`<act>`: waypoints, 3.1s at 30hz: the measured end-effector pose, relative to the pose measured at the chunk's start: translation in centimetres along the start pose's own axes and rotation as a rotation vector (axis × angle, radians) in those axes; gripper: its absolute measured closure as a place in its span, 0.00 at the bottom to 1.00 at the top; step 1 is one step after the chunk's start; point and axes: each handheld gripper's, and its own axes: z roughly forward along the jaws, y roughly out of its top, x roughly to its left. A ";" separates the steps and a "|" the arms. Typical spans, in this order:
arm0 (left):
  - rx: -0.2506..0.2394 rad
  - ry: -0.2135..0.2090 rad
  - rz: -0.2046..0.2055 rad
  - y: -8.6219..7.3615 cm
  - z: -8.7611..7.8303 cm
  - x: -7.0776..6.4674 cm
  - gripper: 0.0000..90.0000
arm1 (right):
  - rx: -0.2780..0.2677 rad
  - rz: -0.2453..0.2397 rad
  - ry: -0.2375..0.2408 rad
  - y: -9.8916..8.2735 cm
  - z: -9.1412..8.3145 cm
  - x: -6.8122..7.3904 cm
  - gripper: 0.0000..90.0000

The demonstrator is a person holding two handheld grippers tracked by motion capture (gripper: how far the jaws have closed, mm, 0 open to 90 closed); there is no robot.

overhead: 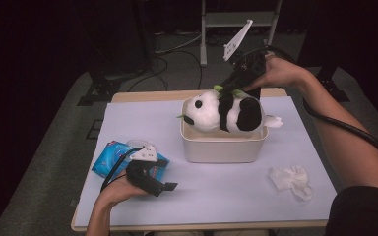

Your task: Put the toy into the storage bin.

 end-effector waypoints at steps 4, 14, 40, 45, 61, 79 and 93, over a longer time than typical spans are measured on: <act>0.001 0.002 -0.001 0.0 0.0 0.0 0.12 | 0.010 0.010 0.007 -0.4 0.5 -0.4 0.83; -0.005 -0.002 -0.008 0.0 0.1 0.0 0.12 | 0.024 0.033 0.020 -1.2 2.0 -1.0 0.83; -0.003 -0.008 -0.003 0.0 0.3 -0.1 0.12 | 0.043 0.051 0.067 -2.9 6.0 -1.8 0.83; -0.002 -0.010 -0.004 0.0 0.4 -0.2 0.12 | 0.045 0.051 0.074 -3.2 6.7 -1.8 0.83; 0.007 -0.007 0.012 0.1 0.3 -0.2 0.12 | 0.037 0.064 0.074 -4.4 7.7 -1.6 0.83; 0.016 -0.007 0.013 0.4 0.6 -0.4 0.12 | 0.052 0.088 0.089 -6.0 9.6 -1.5 0.83; 0.020 -0.004 0.028 0.7 0.6 -0.5 0.12 | 0.052 0.112 0.090 -7.1 10.6 -1.3 0.81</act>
